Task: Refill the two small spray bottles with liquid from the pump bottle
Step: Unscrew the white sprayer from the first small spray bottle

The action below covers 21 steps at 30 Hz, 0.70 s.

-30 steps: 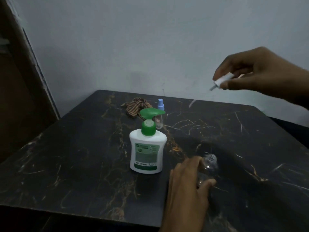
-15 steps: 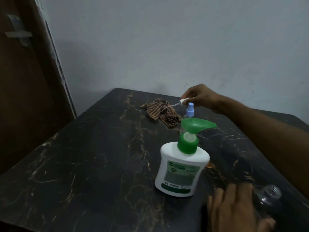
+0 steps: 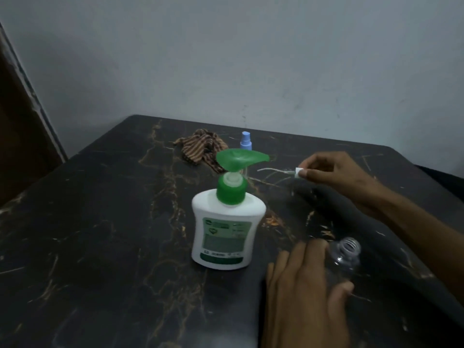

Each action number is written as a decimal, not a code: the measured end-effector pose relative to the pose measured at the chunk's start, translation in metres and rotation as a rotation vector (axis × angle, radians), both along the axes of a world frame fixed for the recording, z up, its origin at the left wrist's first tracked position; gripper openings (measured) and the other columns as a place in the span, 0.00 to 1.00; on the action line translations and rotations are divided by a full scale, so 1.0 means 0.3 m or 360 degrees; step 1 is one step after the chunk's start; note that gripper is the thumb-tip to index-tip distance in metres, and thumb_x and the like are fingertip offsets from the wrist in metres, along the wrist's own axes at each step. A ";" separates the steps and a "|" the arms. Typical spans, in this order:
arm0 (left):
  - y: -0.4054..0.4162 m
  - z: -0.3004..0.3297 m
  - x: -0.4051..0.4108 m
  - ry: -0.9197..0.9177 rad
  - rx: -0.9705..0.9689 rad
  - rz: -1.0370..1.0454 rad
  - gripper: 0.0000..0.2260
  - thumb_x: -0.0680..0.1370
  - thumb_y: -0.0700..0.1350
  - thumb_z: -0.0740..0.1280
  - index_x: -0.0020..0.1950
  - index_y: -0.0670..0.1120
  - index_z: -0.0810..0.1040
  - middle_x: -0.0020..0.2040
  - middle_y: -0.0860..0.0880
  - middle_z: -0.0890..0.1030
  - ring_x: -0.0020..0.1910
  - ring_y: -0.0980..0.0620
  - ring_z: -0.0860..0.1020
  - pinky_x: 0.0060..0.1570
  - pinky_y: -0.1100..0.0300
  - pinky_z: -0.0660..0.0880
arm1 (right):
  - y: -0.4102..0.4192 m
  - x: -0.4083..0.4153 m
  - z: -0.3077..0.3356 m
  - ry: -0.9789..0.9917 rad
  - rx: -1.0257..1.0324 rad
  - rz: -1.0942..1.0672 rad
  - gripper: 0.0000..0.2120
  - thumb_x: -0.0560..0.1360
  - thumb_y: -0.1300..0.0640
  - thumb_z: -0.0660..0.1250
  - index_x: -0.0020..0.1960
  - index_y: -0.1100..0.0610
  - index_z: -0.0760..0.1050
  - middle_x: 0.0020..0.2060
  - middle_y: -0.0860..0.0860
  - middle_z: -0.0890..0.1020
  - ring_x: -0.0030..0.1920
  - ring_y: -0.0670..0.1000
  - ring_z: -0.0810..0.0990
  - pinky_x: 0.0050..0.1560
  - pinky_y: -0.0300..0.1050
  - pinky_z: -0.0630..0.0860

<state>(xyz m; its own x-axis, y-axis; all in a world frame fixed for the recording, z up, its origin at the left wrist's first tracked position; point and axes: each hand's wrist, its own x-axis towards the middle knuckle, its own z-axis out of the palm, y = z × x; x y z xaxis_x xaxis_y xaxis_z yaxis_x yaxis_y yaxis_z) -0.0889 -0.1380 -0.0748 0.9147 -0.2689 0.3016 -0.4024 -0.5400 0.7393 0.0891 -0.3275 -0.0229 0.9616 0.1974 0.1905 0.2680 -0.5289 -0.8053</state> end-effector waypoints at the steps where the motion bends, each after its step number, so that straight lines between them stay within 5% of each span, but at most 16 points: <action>1: -0.009 -0.022 -0.009 -0.0104 -0.0005 0.0073 0.23 0.70 0.63 0.63 0.65 0.61 0.72 0.58 0.64 0.77 0.54 0.61 0.74 0.53 0.66 0.67 | -0.010 -0.049 -0.001 -0.0017 0.0010 0.0017 0.07 0.76 0.57 0.74 0.52 0.59 0.83 0.47 0.52 0.87 0.50 0.51 0.86 0.50 0.42 0.82; 5: 0.010 -0.003 -0.015 -0.0172 -0.0062 0.0115 0.21 0.75 0.58 0.69 0.68 0.61 0.73 0.62 0.64 0.75 0.59 0.61 0.71 0.63 0.63 0.66 | -0.007 -0.162 -0.033 -0.0020 0.0018 0.0094 0.06 0.75 0.58 0.76 0.51 0.58 0.84 0.46 0.53 0.87 0.49 0.56 0.86 0.54 0.51 0.83; 9: 0.019 0.009 -0.005 -0.0028 -0.0096 0.0161 0.21 0.74 0.54 0.74 0.66 0.61 0.76 0.56 0.63 0.77 0.54 0.57 0.75 0.61 0.57 0.72 | 0.021 -0.164 -0.091 -0.0023 -0.0157 0.0147 0.04 0.74 0.52 0.78 0.49 0.49 0.85 0.45 0.49 0.87 0.46 0.53 0.86 0.53 0.60 0.83; 14: 0.000 0.042 -0.052 -0.0009 -0.0116 0.0179 0.20 0.75 0.53 0.76 0.65 0.61 0.76 0.46 0.60 0.74 0.47 0.60 0.72 0.54 0.61 0.72 | -0.008 -0.203 -0.068 -0.0044 -0.0136 0.0144 0.05 0.75 0.49 0.76 0.51 0.47 0.86 0.46 0.47 0.87 0.46 0.49 0.86 0.52 0.57 0.83; 21: 0.014 0.024 -0.038 0.0021 -0.0161 0.0182 0.20 0.75 0.53 0.76 0.66 0.62 0.76 0.45 0.58 0.74 0.46 0.60 0.73 0.49 0.70 0.68 | -0.003 -0.171 -0.081 0.0032 -0.0188 0.0118 0.09 0.75 0.47 0.76 0.54 0.46 0.85 0.48 0.45 0.87 0.49 0.46 0.86 0.54 0.54 0.83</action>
